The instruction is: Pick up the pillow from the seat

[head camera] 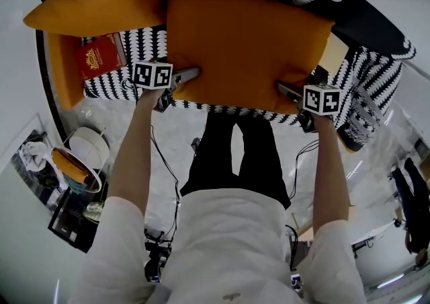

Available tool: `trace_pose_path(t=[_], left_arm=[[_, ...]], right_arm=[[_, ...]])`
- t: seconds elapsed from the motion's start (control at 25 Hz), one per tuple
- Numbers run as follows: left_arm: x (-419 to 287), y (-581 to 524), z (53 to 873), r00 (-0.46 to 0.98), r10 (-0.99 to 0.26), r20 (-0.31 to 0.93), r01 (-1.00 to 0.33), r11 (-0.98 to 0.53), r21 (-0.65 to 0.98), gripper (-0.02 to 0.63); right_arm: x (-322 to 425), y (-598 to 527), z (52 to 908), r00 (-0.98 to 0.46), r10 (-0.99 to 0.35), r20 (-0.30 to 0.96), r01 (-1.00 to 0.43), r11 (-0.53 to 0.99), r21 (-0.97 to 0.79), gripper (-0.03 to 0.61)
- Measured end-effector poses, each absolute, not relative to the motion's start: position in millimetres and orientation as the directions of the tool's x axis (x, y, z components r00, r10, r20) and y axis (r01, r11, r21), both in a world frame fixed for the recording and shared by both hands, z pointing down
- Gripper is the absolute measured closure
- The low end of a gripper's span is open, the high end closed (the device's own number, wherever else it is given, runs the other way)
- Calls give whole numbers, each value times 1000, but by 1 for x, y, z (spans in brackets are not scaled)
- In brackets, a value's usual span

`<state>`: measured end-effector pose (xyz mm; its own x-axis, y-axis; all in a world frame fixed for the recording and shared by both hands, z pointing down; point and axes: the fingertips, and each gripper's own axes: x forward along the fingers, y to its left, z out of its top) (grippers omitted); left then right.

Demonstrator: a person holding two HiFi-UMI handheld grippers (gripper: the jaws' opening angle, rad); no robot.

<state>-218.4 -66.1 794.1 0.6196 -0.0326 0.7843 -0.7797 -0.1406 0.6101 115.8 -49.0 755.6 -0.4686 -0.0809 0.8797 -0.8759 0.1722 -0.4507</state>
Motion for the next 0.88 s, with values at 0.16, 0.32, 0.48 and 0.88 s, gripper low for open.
trace_pose_path(t=[0.16, 0.32, 0.48, 0.88], left_arm=[[-217, -66, 791, 622, -33, 782, -777, -148, 612, 33], [-213, -64, 786, 623, -22, 782, -775, -153, 613, 91], [-210, -63, 781, 619, 4, 785, -774, -162, 612, 148], [-204, -63, 761, 586, -3, 811, -794, -201, 573, 280]], right_arm=[[116, -48, 757, -469, -68, 881, -875, 172, -452, 51], [119, -47, 757, -456, -46, 889, -879, 181, -441, 54], [117, -44, 753, -443, -17, 896, -884, 173, -434, 64], [110, -45, 736, -375, -45, 926, -911, 201, -360, 259]])
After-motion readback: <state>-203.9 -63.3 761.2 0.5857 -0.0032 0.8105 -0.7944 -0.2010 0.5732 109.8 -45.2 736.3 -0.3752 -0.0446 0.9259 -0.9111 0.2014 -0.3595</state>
